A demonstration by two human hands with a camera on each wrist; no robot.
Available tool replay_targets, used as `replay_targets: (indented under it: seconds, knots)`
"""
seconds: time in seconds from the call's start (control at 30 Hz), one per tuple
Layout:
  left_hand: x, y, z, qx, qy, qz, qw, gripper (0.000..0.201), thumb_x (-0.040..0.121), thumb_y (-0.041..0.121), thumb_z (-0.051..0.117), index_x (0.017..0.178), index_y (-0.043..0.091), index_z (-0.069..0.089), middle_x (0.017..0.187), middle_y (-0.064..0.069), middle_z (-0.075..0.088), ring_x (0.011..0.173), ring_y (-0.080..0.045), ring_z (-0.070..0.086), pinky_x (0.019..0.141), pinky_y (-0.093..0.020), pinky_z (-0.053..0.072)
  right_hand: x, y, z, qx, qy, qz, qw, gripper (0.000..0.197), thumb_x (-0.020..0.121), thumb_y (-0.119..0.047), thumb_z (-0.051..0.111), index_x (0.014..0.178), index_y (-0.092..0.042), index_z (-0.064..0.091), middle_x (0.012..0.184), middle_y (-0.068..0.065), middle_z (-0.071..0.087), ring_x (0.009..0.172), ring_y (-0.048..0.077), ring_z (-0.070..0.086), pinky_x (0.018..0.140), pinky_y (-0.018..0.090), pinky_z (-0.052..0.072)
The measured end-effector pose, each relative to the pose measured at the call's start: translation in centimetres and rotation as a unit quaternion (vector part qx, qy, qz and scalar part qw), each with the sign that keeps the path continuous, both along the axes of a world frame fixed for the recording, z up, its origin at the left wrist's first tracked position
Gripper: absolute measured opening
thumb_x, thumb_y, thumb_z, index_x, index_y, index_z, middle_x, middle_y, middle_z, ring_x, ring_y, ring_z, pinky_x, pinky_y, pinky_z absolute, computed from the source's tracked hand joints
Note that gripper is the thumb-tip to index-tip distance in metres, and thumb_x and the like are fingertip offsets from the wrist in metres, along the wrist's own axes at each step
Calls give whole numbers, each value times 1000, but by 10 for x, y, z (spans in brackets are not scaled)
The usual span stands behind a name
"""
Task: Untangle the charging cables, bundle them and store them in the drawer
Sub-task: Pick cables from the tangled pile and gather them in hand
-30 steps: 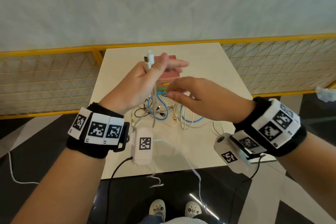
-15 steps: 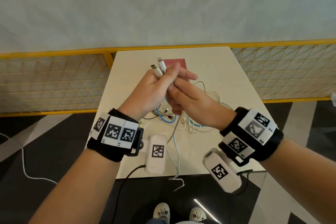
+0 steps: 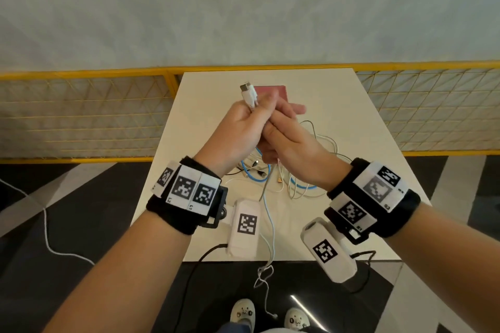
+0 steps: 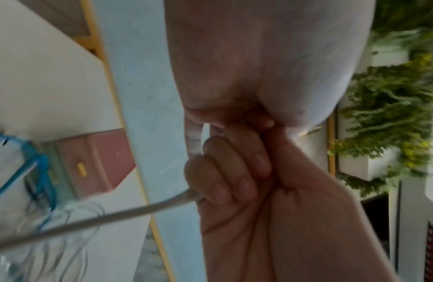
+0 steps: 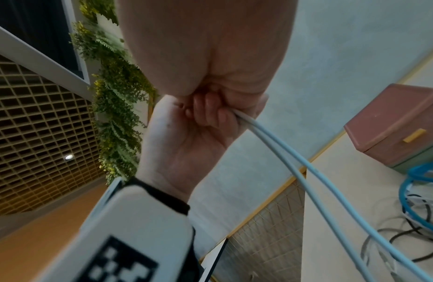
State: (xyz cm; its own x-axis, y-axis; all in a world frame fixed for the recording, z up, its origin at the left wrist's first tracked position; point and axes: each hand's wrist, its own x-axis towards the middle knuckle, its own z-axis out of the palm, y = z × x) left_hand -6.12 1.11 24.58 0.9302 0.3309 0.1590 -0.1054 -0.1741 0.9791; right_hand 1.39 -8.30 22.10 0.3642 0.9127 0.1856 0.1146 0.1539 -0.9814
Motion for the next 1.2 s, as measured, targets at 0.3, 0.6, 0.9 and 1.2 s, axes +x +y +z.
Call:
replay_targets:
  seconds: [0.3, 0.6, 0.9, 1.2]
  knots:
    - [-20, 53, 18, -72, -77, 153, 983, 43, 106, 36, 29, 67, 19, 35, 54, 4, 23, 40, -10, 21, 40, -17, 23, 4, 1, -81, -221, -280, 226, 907, 17, 101, -22, 38, 101, -9, 49, 95, 4, 61, 92, 16, 61, 86, 29, 47]
    - [-46, 62, -23, -52, 87, 109, 989, 52, 103, 41, 36, 59, 19, 23, 51, 3, 17, 46, -14, 14, 43, -23, 14, 36, 42, -137, -392, -409, 208, 798, 36, 94, -11, 51, 130, -13, 51, 135, 7, 49, 124, 23, 47, 99, 27, 34]
    - [-42, 70, -68, -112, 166, 209, 957, 53, 102, 39, 42, 55, 21, 25, 49, 6, 22, 45, -13, 17, 46, -25, 16, 27, 95, -199, -435, -402, 126, 796, 48, 92, -9, 50, 138, -13, 40, 147, 8, 32, 135, 28, 34, 108, 35, 32]
    - [-41, 81, -83, -115, 195, 226, 947, 52, 101, 41, 43, 56, 22, 26, 47, 8, 24, 43, -10, 19, 44, -23, 17, 26, 98, -227, -423, -437, 75, 790, 38, 92, -9, 52, 129, -8, 44, 128, 15, 47, 117, 33, 49, 96, 39, 43]
